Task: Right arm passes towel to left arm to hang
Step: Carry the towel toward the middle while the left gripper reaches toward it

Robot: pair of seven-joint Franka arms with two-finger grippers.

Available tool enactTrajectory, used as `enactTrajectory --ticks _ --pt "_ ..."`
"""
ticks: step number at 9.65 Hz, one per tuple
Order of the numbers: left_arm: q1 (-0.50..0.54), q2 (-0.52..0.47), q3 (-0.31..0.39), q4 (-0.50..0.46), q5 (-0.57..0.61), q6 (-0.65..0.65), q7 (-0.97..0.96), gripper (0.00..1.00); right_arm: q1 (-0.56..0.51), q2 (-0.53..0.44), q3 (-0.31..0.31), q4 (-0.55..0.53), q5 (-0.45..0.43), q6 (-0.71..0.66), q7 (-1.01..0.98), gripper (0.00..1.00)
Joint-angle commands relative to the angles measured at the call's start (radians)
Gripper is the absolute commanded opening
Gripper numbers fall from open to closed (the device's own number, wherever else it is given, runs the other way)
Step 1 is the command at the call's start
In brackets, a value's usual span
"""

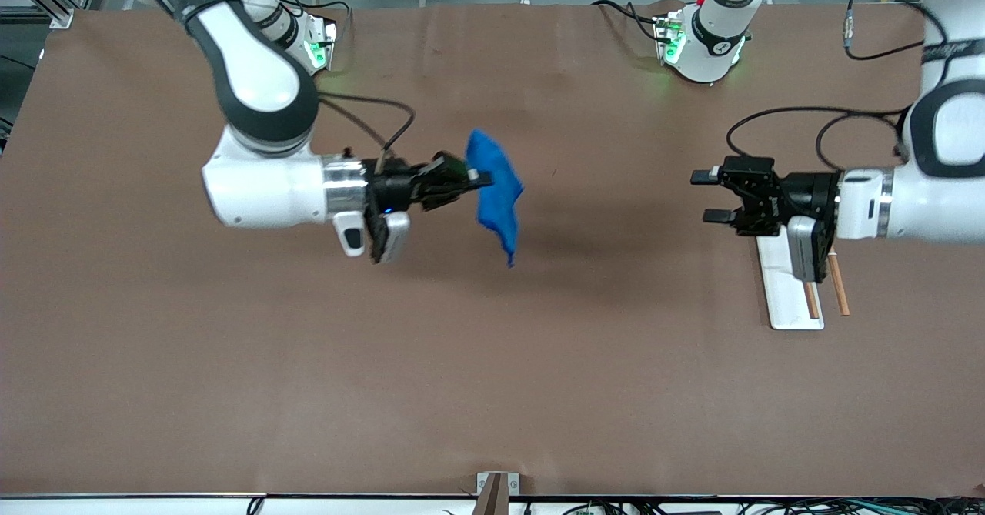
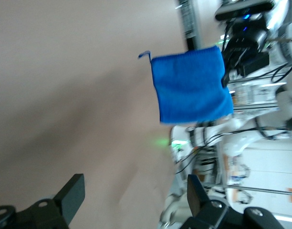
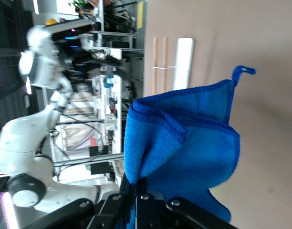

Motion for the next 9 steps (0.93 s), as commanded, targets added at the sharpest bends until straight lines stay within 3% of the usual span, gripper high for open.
enactTrajectory --ticks 1,2,4,6,9 --pt "-0.005 0.075 -0.018 -0.048 -0.115 0.0 0.109 0.83 0.002 -0.005 0.087 -0.004 0.12 0.136 -0.003 0.0" --pt "-0.005 0.102 -0.039 -0.048 -0.155 -0.047 0.114 0.75 0.005 0.001 0.124 0.01 0.148 0.18 -0.005 0.0" --pt "-0.005 0.176 -0.064 -0.055 -0.272 -0.111 0.19 0.7 0.041 0.047 0.185 0.056 0.188 0.32 -0.009 0.0" --pt "-0.004 0.249 -0.12 -0.072 -0.361 -0.132 0.322 0.62 0.103 0.122 0.204 0.131 0.188 0.427 -0.009 0.0" --pt "-0.002 0.278 -0.147 -0.117 -0.45 -0.184 0.336 0.61 0.154 0.166 0.205 0.182 0.188 0.48 -0.008 0.0"
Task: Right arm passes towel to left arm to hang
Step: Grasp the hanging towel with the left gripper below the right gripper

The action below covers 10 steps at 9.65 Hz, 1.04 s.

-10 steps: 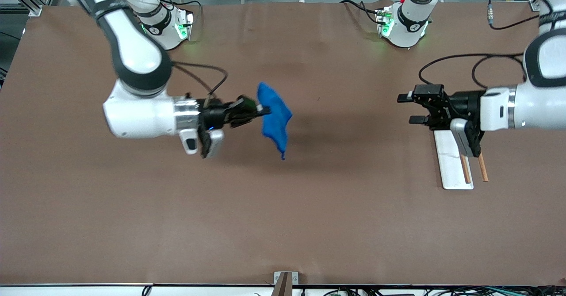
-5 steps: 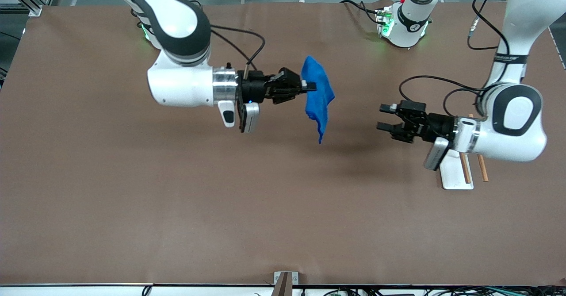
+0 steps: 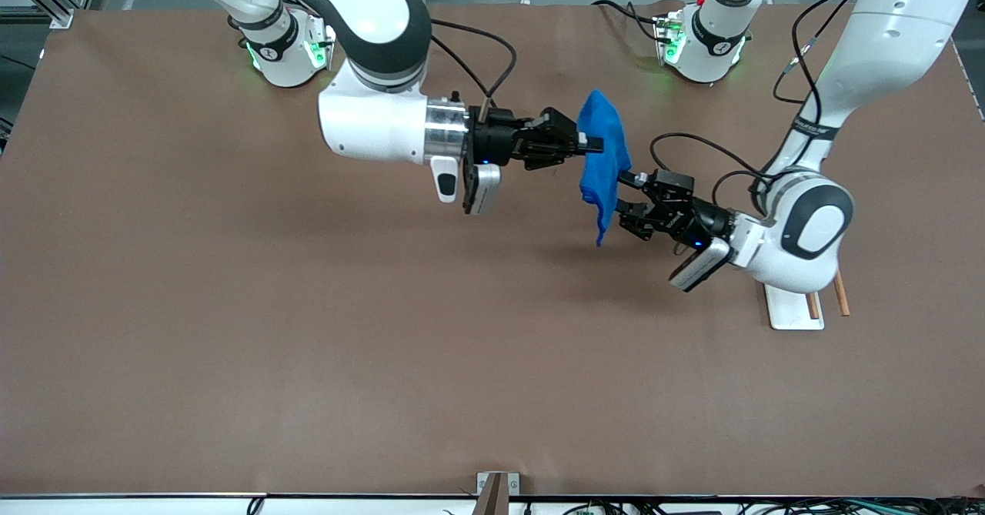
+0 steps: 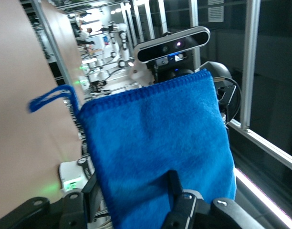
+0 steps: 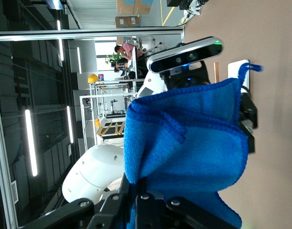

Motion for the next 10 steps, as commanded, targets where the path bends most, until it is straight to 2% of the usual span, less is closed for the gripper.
enactTrajectory --ticks 1,4,5,7,8,9,10 --pt "0.012 0.037 0.001 -0.028 -0.017 -0.055 0.028 0.6 0.007 0.03 0.014 0.039 0.02 0.02 -0.007 0.0" --pt "0.037 0.036 0.006 -0.026 -0.003 -0.081 0.028 0.56 0.008 0.03 0.018 0.039 0.02 0.034 -0.007 0.0" --pt "0.038 0.036 0.007 -0.023 -0.003 -0.081 0.028 0.51 0.008 0.03 0.018 0.039 0.02 0.034 -0.007 0.0" --pt "0.049 0.03 0.009 -0.019 -0.001 -0.081 0.027 0.32 0.008 0.03 0.018 0.039 0.02 0.034 -0.007 0.0" --pt "0.054 0.028 0.009 -0.017 0.003 -0.083 0.028 0.14 0.008 0.03 0.018 0.039 0.02 0.034 -0.007 0.0" --pt "0.064 0.028 0.009 -0.008 0.011 -0.083 0.014 0.0 0.008 0.03 0.018 0.039 0.021 0.034 -0.007 0.0" --pt "0.066 0.028 0.01 -0.005 0.013 -0.083 0.013 0.0 0.008 0.03 0.018 0.039 0.021 0.036 -0.007 0.0"
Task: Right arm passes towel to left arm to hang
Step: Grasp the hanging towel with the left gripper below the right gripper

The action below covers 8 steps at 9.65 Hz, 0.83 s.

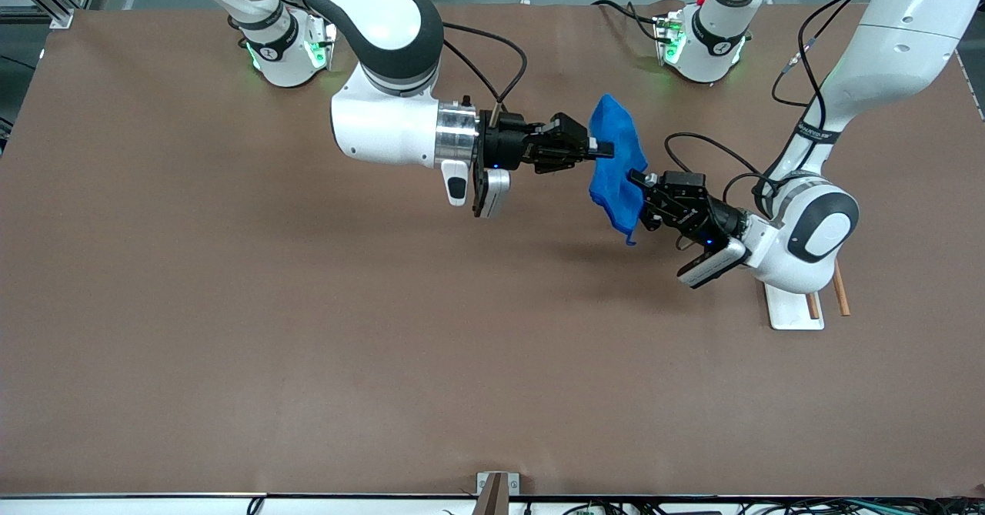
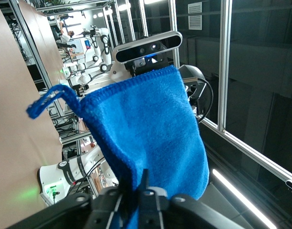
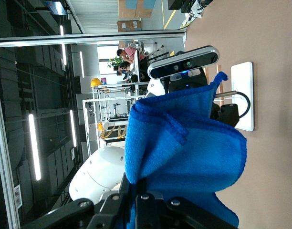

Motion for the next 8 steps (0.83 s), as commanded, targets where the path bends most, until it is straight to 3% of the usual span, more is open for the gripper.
enactTrajectory --ticks 1,2,4,7,8 --pt "0.008 0.009 0.007 0.002 0.019 0.003 0.01 0.0 0.002 0.011 0.012 0.016 0.021 0.01 -0.007 0.0" --pt "0.008 0.008 0.007 0.003 0.019 0.003 0.009 0.0 0.0 0.011 0.012 0.016 0.023 0.01 0.002 0.0" --pt "0.006 0.006 0.01 0.037 0.039 0.006 -0.025 0.0 -0.021 -0.02 0.01 -0.039 0.026 0.01 0.008 0.99" --pt "0.002 -0.038 0.016 0.077 0.061 0.046 -0.181 0.0 -0.157 -0.139 0.003 -0.256 -0.002 0.0 0.005 1.0" --pt "-0.003 -0.076 0.016 0.071 0.065 0.093 -0.247 0.0 -0.222 -0.187 -0.002 -0.337 -0.075 -0.041 0.005 1.0"
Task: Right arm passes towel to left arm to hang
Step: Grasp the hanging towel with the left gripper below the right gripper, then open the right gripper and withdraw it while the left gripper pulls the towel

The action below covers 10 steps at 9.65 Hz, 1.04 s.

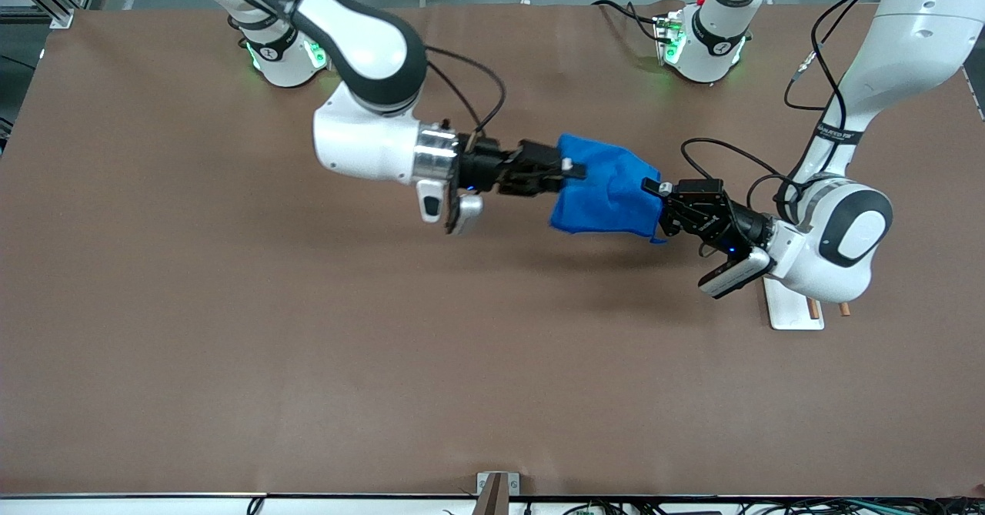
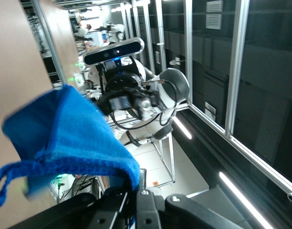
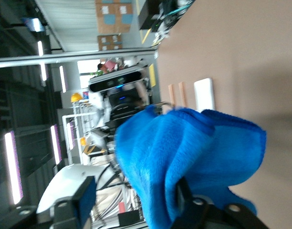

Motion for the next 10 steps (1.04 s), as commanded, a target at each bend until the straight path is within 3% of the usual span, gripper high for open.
enactTrajectory --ticks 1,3,6,10 --pt "-0.012 -0.061 0.012 -0.017 0.069 0.088 -0.138 0.0 -0.133 -0.14 -0.047 -0.194 -0.146 -0.143 0.011 1.0" --pt "-0.015 -0.104 0.011 -0.018 0.12 0.172 -0.255 0.0 -0.13 -0.151 -0.241 -0.188 -0.413 -0.348 0.019 1.0" --pt "-0.009 -0.157 0.012 0.003 0.319 0.303 -0.432 0.0 -0.13 -0.184 -0.462 -0.185 -0.884 -0.459 0.018 1.0" --pt "0.053 -0.157 0.017 0.123 0.692 0.314 -0.633 0.0 -0.129 -0.289 -0.697 -0.192 -1.121 -0.512 0.153 1.0"
